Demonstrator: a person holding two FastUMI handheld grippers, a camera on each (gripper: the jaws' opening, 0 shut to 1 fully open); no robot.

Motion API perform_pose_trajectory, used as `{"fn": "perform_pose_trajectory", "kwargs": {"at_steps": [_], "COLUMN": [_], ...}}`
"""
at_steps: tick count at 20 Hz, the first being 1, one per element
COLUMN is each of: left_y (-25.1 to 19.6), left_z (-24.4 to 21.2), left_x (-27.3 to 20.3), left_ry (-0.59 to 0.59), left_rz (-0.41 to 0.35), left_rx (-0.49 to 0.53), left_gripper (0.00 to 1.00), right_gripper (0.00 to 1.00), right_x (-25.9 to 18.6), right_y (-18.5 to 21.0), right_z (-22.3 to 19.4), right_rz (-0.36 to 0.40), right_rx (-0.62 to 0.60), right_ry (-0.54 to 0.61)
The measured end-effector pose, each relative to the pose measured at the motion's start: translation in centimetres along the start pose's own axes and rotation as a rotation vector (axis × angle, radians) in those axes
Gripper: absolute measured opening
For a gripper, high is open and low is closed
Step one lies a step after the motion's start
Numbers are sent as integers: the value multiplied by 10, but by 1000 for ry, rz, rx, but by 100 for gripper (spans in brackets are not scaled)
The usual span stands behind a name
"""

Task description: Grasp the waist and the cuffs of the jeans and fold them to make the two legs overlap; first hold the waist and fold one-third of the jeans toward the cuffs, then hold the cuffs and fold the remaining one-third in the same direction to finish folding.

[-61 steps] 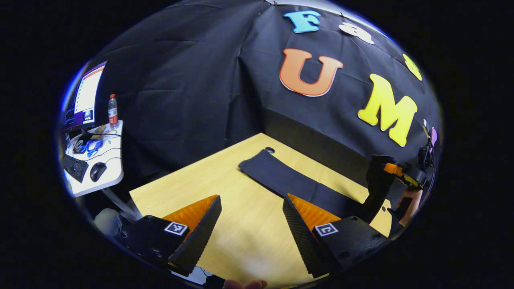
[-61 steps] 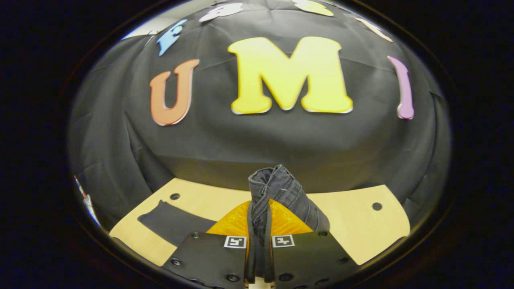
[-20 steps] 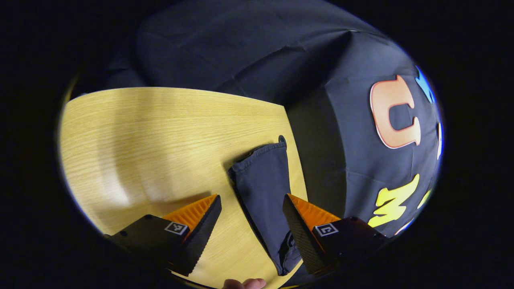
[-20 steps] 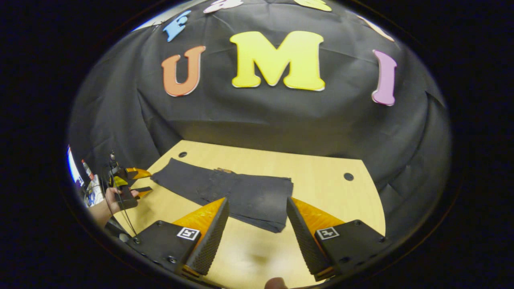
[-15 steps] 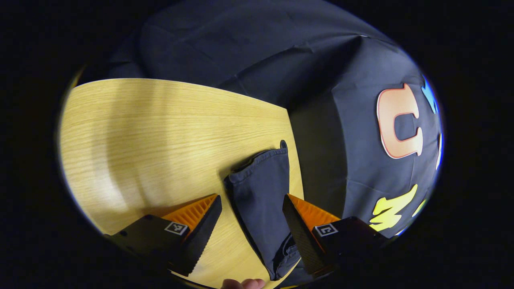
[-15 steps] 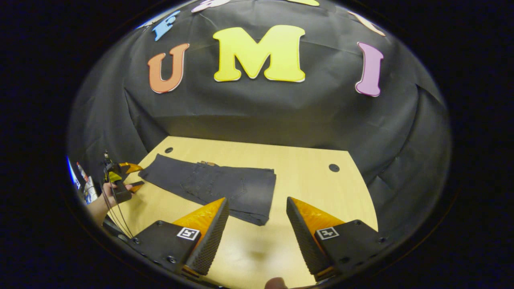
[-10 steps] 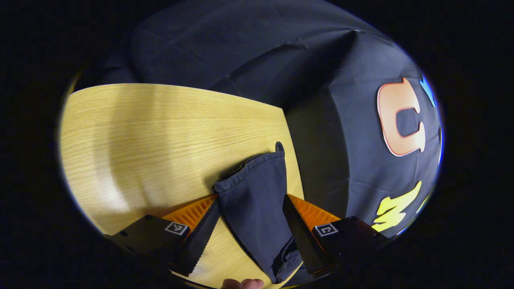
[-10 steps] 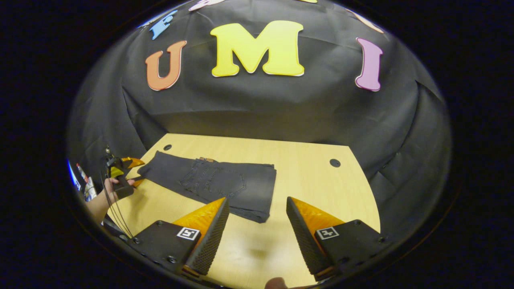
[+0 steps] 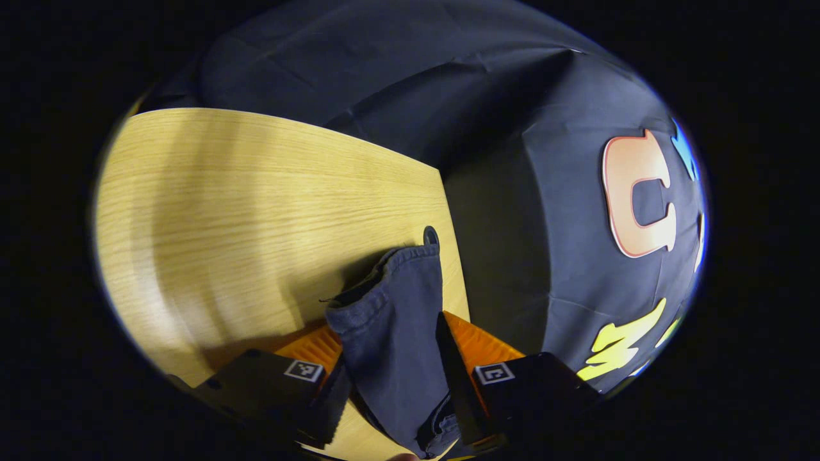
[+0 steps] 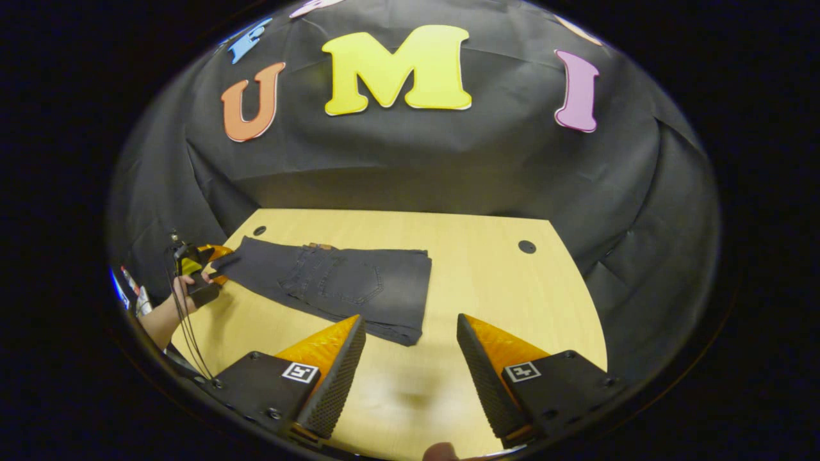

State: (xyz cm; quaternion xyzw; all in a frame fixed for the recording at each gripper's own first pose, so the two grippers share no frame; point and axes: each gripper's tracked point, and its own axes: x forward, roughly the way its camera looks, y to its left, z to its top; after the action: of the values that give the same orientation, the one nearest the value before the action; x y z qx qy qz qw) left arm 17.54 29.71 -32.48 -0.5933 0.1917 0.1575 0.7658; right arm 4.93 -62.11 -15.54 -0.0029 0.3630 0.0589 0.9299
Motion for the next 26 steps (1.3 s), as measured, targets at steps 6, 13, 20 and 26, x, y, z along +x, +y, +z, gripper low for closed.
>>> {"fn": "perform_pose_trajectory", "kwargs": {"at_steps": [6,13,20,26], "left_y": [3,-84,-211,-243], "left_z": [3,-14,-117,-269], "left_x": [10,-33,-70,-72], "left_ry": [-24,-45,-3,166], "left_rz": [-1,-146,-286,-339], "left_rx": [26,187,475,708], "left_gripper": [14,5,4,4], "right_gripper": [89,89,89,90], "right_x": [-19,-69,-119,-158], "right_y": [-1,-35,-67,-110], "right_z": [-6,-21,-39,-73], "right_rz": [4,-39,-77,-180], "right_rx": [24,63,147,198], "right_ry": [-13,-66,-118,-120]}}
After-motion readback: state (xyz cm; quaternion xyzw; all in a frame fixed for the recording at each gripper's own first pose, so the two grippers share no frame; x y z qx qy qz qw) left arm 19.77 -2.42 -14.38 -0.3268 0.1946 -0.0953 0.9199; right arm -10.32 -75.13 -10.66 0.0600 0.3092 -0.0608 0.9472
